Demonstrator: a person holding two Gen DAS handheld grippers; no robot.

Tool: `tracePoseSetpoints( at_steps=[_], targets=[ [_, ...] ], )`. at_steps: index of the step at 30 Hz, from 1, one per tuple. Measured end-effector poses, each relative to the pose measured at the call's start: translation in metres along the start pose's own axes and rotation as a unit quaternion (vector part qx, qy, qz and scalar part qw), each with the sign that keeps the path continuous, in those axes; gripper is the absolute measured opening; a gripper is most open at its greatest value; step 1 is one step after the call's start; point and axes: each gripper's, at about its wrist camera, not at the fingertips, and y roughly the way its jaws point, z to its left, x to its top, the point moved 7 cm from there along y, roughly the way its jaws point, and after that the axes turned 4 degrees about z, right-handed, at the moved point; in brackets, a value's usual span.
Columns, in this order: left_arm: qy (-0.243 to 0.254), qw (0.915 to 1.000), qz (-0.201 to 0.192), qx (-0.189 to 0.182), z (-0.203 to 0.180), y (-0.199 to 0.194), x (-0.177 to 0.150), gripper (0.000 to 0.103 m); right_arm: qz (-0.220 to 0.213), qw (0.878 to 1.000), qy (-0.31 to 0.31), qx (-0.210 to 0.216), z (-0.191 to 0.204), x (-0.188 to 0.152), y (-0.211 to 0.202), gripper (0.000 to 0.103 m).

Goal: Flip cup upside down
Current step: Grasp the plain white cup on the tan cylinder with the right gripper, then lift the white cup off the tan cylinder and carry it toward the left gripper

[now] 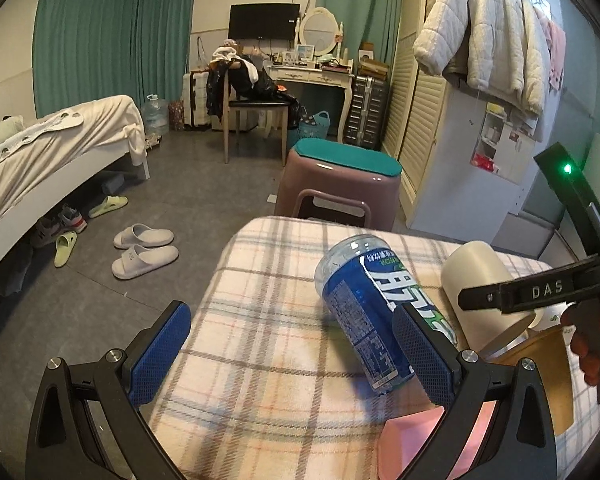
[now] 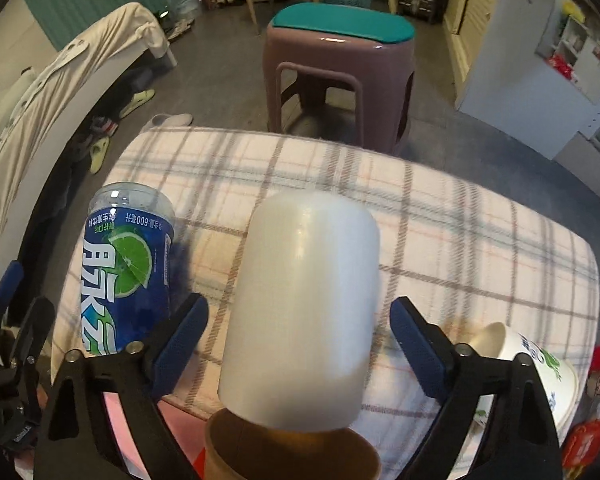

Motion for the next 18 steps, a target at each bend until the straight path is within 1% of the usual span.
tracePoseSetpoints(
  at_steps=[1,4,13,15,16,18],
  targets=[
    [0.000,1.0000,0.002,0.000,0.000,0.001,-0.001,0.103,0.002,1.000,0.000,0.003,-0.001,0.001,0.001,0.083],
    [0.002,1.0000,0.008,0.001,-0.001,0.003,-0.002,0.103,0.007,1.000,-0.001,0.006,-0.004,0.004,0.003,0.074],
    [0.007,0.9999,0.005,0.008,-0.005,-0.003,-0.002,0.103,0.021,1.000,0.005,0.023,-0.007,0.005,0.005,0.074],
    [0.009,0.9999,0.002,0.010,-0.005,-0.009,-0.001,0.103,0.012,0.999,0.009,0.031,-0.006,0.007,0.002,0.073],
    [0.011,0.9999,-0.001,0.012,-0.006,-0.013,-0.001,0.103,0.003,0.999,0.014,0.042,-0.006,0.008,-0.004,0.073],
    [0.014,0.9998,-0.006,0.016,-0.006,-0.020,0.001,0.103,-0.022,0.998,0.017,0.049,-0.005,0.013,-0.021,0.073]
  ],
)
